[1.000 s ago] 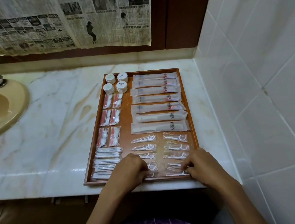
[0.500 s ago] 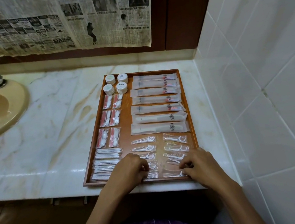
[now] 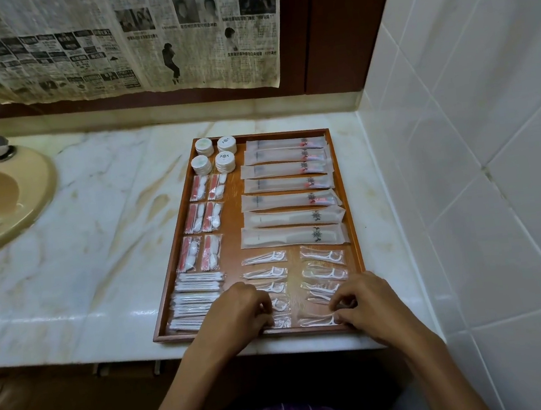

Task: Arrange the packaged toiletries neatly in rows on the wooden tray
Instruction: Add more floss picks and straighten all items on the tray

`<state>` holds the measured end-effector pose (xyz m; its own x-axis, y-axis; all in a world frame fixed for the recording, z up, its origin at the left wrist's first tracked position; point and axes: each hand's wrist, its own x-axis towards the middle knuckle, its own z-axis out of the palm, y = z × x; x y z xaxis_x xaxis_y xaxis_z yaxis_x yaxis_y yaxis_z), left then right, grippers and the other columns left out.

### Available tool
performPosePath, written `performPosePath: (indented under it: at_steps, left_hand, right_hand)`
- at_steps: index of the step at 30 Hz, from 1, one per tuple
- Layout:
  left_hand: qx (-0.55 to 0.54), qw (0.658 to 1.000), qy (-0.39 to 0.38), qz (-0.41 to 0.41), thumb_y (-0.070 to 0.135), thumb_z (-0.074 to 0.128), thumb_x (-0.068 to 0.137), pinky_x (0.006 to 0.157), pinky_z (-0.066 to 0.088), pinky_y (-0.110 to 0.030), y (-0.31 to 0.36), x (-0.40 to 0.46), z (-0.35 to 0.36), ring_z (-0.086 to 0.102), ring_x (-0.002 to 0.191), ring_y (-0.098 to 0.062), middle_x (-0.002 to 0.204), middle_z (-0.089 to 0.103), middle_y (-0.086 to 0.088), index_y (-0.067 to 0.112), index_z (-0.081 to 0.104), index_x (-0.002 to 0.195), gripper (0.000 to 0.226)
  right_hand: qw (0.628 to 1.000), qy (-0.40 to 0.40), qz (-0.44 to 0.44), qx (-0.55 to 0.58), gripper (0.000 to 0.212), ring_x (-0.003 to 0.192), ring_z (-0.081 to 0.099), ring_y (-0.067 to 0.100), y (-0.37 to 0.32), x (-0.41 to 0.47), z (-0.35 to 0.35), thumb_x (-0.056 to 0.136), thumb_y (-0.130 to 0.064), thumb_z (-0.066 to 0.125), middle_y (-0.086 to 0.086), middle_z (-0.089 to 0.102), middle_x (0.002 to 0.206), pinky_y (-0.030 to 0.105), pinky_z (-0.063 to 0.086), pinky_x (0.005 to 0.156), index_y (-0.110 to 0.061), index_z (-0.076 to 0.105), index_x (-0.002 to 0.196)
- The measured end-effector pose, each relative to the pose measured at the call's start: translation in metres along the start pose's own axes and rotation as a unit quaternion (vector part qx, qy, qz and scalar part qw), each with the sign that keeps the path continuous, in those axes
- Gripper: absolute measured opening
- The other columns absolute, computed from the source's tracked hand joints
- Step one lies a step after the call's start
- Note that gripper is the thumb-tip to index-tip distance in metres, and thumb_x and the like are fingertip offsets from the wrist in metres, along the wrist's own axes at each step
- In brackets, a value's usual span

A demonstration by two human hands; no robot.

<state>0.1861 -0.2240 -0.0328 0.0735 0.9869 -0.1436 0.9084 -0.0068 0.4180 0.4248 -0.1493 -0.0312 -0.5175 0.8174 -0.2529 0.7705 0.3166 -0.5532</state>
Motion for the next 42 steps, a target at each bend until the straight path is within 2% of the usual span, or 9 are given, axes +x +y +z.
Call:
performPosePath:
  at_steps: [8, 13, 17, 20, 24, 27, 30, 37, 42]
  left_hand:
    - [-0.021, 0.999, 0.046, 0.019, 0.036, 0.065, 0.088, 0.069, 0.045, -0.028, -0.009, 0.005, -0.006, 0.058, 0.077, -0.011, 0.079, 0.069, 0.004, 0.021, 0.075, 0.086, 0.018]
    - [-0.023, 0.998, 0.050, 0.028, 0.033, 0.063, 0.090, 0.070, 0.046, -0.026, -0.024, 0.017, -0.021, 0.059, 0.080, -0.010, 0.085, 0.070, 0.005, 0.022, 0.075, 0.092, 0.016]
    - [-0.031, 0.997, 0.058, 0.032, 0.029, 0.064, 0.091, 0.062, 0.035, -0.008, -0.040, 0.034, -0.043, 0.053, 0.073, 0.000, 0.088, 0.070, 0.007, 0.022, 0.074, 0.096, 0.014]
    - [-0.030, 0.997, 0.062, 0.038, 0.028, 0.064, 0.091, 0.061, 0.034, -0.007, -0.052, 0.050, -0.060, 0.053, 0.070, 0.001, 0.088, 0.070, 0.007, 0.021, 0.074, 0.095, 0.013]
    - [-0.054, 0.996, 0.060, 0.032, 0.024, 0.062, 0.092, 0.060, 0.036, -0.007, -0.063, 0.076, -0.081, 0.055, 0.071, 0.003, 0.088, 0.069, 0.009, 0.020, 0.073, 0.093, 0.012]
    - [-0.045, 0.996, 0.063, 0.033, 0.021, 0.061, 0.091, 0.059, 0.034, -0.008, -0.071, 0.098, -0.094, 0.056, 0.070, 0.000, 0.087, 0.070, 0.008, 0.018, 0.074, 0.092, 0.014]
    - [-0.047, 0.997, 0.059, 0.027, 0.021, 0.060, 0.092, 0.058, 0.034, -0.010, -0.078, 0.119, -0.103, 0.057, 0.069, -0.002, 0.086, 0.070, 0.006, 0.017, 0.074, 0.093, 0.015]
    - [-0.040, 0.998, 0.056, 0.013, 0.019, 0.059, 0.092, 0.055, 0.033, -0.009, -0.083, 0.174, -0.112, 0.055, 0.067, -0.003, 0.090, 0.071, 0.002, 0.014, 0.074, 0.095, 0.016]
    - [-0.019, 0.994, 0.105, -0.013, 0.015, 0.058, 0.091, 0.060, 0.043, -0.015, -0.084, 0.228, -0.117, 0.062, 0.075, -0.009, 0.096, 0.073, -0.001, 0.012, 0.074, 0.101, 0.019]
  right_hand:
    - [0.996, 0.078, -0.007, 0.039, 0.009, 0.084, 0.052, 0.004, -0.007, 0.005, -0.006, 0.083, -0.027, 0.070, -0.019, 0.060, 0.083, 0.024, 0.047, 0.076, -0.030, 0.075, 0.090]
    - [0.994, 0.100, 0.009, 0.053, 0.013, 0.091, 0.055, 0.005, 0.005, 0.006, -0.019, 0.085, -0.026, 0.072, -0.026, 0.057, 0.087, 0.023, 0.049, 0.080, -0.030, 0.074, 0.097]
    - [0.994, 0.105, 0.021, 0.031, 0.014, 0.091, 0.053, 0.005, 0.008, 0.015, -0.032, 0.087, -0.030, 0.069, -0.014, 0.063, 0.092, 0.014, 0.040, 0.074, -0.030, 0.072, 0.101]
    - [0.993, 0.115, 0.026, 0.021, 0.015, 0.089, 0.051, 0.001, 0.004, 0.029, -0.041, 0.088, -0.030, 0.068, -0.016, 0.061, 0.091, 0.008, 0.033, 0.069, -0.029, 0.072, 0.103]
    - [0.992, 0.118, 0.033, 0.038, 0.017, 0.087, 0.055, -0.001, -0.004, 0.055, -0.053, 0.088, -0.031, 0.067, -0.017, 0.061, 0.095, 0.008, 0.037, 0.069, -0.029, 0.070, 0.105]
    - [0.994, 0.103, 0.017, 0.041, 0.014, 0.082, 0.057, -0.005, -0.010, 0.082, -0.063, 0.088, -0.028, 0.067, -0.024, 0.058, 0.087, 0.005, 0.039, 0.065, -0.029, 0.071, 0.101]
    - [0.995, 0.087, 0.017, 0.051, 0.014, 0.082, 0.059, -0.002, -0.015, 0.109, -0.073, 0.088, -0.029, 0.067, -0.025, 0.057, 0.087, 0.008, 0.042, 0.065, -0.030, 0.070, 0.103]
    - [0.993, 0.096, 0.007, 0.063, 0.017, 0.086, 0.062, 0.007, -0.015, 0.171, -0.095, 0.088, -0.021, 0.067, -0.007, 0.068, 0.092, 0.028, 0.054, 0.079, -0.019, 0.073, 0.103]
    - [0.992, 0.101, 0.006, 0.072, 0.021, 0.089, 0.062, 0.010, -0.010, 0.215, -0.107, 0.088, -0.017, 0.065, -0.003, 0.068, 0.100, 0.024, 0.051, 0.081, -0.014, 0.072, 0.108]
